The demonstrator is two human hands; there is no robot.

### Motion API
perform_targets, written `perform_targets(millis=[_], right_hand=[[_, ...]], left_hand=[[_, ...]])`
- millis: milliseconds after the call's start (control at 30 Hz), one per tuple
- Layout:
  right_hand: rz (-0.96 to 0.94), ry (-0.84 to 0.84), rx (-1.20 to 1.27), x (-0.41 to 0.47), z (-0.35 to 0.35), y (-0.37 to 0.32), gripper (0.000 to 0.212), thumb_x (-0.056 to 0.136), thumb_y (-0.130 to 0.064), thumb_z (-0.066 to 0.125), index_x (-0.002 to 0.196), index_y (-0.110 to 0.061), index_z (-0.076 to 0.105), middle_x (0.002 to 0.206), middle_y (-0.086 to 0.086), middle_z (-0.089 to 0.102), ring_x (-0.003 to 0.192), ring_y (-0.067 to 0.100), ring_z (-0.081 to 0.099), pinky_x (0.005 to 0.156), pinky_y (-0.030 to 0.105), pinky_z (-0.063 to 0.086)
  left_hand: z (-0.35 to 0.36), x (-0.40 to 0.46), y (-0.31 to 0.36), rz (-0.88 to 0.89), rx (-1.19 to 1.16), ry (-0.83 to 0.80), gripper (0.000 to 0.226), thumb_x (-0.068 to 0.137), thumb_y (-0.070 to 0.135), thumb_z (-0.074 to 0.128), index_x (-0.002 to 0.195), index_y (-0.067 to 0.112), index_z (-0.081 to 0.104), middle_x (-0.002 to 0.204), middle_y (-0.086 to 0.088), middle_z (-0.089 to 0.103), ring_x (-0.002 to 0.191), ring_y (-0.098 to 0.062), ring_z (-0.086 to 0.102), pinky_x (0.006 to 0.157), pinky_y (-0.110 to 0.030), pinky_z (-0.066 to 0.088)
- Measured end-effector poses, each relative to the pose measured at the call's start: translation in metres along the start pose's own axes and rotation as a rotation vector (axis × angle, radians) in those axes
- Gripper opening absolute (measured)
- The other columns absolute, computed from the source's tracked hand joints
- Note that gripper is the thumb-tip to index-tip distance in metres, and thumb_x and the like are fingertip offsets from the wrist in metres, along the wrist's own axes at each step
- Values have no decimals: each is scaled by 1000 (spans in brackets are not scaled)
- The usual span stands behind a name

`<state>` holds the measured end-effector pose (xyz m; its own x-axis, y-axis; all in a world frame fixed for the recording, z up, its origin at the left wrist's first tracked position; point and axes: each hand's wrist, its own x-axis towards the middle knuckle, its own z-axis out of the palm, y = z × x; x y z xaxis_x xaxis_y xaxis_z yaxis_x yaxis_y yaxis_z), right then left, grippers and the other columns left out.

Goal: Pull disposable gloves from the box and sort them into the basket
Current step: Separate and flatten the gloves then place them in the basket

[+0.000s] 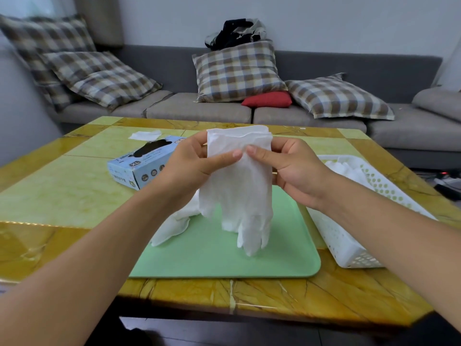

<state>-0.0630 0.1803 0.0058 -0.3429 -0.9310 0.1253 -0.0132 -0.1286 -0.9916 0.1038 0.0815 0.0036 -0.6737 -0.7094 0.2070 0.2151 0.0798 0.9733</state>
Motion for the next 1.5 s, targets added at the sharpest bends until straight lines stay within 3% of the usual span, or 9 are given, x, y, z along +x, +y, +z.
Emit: perform_targets(millis=[233, 433, 600, 767, 933, 1100, 1233, 1367, 1500], right_hand=[[-142, 128, -33, -21, -9, -23, 29, 96, -21, 65, 111, 2, 72, 105, 22, 74, 83, 24, 69, 66, 31, 58], [-190, 225, 54, -41, -33, -67, 27, 96, -27, 64, 101, -1, 73, 95, 12, 74, 81, 19, 69, 72, 30, 57], [-174, 284, 89, -56, -65, -97, 29, 93, -28, 69, 109, -5, 74, 109, 16, 75, 98, 28, 72, 92, 44, 56], [-150, 342, 75, -81, -99, -105, 22, 90, -25, 72, 102, -6, 76, 96, 12, 76, 84, 22, 72, 75, 34, 59], [-121, 406, 60, -98, -122, -114, 44, 84, -26, 75, 116, 3, 71, 113, 21, 73, 100, 32, 69, 92, 45, 56], [-98, 402, 54, -94, -150, -122, 50, 82, -26, 76, 122, 4, 68, 111, 19, 74, 103, 32, 72, 84, 40, 61], [-64, 405, 0, -66, -176, -120, 42, 89, -25, 73, 123, -1, 69, 113, 15, 74, 105, 31, 71, 94, 44, 58], [-132, 385, -60, -25, -196, -124, 23, 94, -24, 70, 111, -8, 71, 96, 6, 76, 86, 21, 71, 77, 35, 59], [-325, 361, -91, -1, -210, -126, 10, 94, -21, 70, 99, -13, 74, 97, 6, 75, 85, 20, 70, 74, 35, 56]], left_hand=[[25, -2, 14, 48, -36, 89, 16, 94, 18, 67, 107, 15, 76, 101, -8, 78, 88, -19, 74, 71, -27, 57], [71, 4, 44, 69, -84, 39, 23, 93, 27, 70, 104, 9, 77, 102, -11, 77, 100, -27, 73, 88, -39, 59], [109, 12, 70, 78, -90, -35, 20, 94, 23, 70, 105, 7, 76, 98, -12, 78, 90, -26, 75, 76, -35, 61], [136, 18, 77, -12, 20, -145, 18, 93, 23, 71, 100, 8, 78, 97, -11, 78, 91, -25, 75, 79, -35, 62], [156, 23, 81, -73, 11, -232, 27, 84, 27, 77, 105, 9, 78, 100, -6, 78, 88, -18, 74, 76, -28, 60], [182, 41, 78, -92, -19, -285, 31, 89, 30, 72, 113, 10, 74, 104, -3, 78, 95, -16, 74, 84, -28, 58], [198, 71, 71, -106, 16, -252, 27, 92, 30, 71, 112, 12, 74, 103, -3, 78, 97, -19, 75, 77, -28, 60], [202, 113, 69, 8, 49, -122, 33, 91, 26, 74, 112, 1, 71, 106, -13, 76, 92, -25, 75, 81, -39, 63], [203, 136, 66, 218, -6, -105, 26, 89, 20, 77, 103, -2, 71, 104, -21, 73, 84, -25, 69, 79, -42, 58]])
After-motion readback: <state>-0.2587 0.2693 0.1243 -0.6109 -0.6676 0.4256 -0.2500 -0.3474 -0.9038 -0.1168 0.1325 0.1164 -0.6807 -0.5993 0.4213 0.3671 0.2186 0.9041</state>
